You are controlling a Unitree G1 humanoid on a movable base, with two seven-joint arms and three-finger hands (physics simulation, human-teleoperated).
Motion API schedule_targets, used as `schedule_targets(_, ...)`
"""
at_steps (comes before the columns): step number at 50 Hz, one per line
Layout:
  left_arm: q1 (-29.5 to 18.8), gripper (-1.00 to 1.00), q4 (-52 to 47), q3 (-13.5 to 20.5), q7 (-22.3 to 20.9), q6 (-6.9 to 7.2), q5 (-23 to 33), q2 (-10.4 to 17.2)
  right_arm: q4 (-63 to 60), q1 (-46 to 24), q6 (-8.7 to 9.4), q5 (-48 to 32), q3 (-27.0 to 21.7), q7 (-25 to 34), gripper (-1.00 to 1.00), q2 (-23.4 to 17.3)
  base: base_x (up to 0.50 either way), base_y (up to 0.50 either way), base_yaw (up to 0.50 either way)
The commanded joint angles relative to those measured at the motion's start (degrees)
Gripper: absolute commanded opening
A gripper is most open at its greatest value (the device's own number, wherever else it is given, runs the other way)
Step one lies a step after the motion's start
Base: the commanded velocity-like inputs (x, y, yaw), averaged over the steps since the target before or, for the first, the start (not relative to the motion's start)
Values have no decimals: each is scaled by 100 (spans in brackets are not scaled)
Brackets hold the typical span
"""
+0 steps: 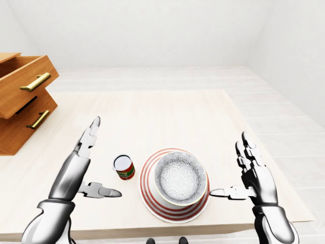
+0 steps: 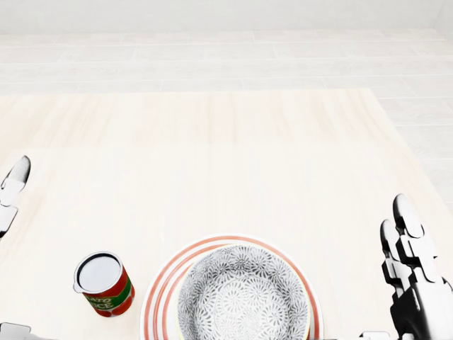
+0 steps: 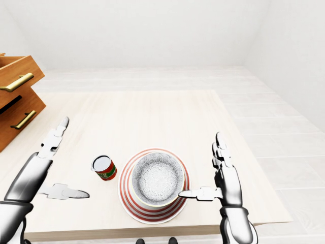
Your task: Put the bowl on the plate.
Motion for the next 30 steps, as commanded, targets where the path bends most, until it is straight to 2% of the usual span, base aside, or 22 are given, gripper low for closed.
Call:
schedule_targets(1,-46,100,113,349,51,0,-601,39,-269,58,0,-45,-138,110,100,52,0,0,0)
schedule_targets(17,-62,100,31,755,-161,0,-895,187,-969,-27,0,-125,-634,453,100,151,0,0,0)
schedule_targets(30,-227,100,39,885,-271,0,-875,343,-1474,-130,0,-141,-1042,801,100,214,0,0,0)
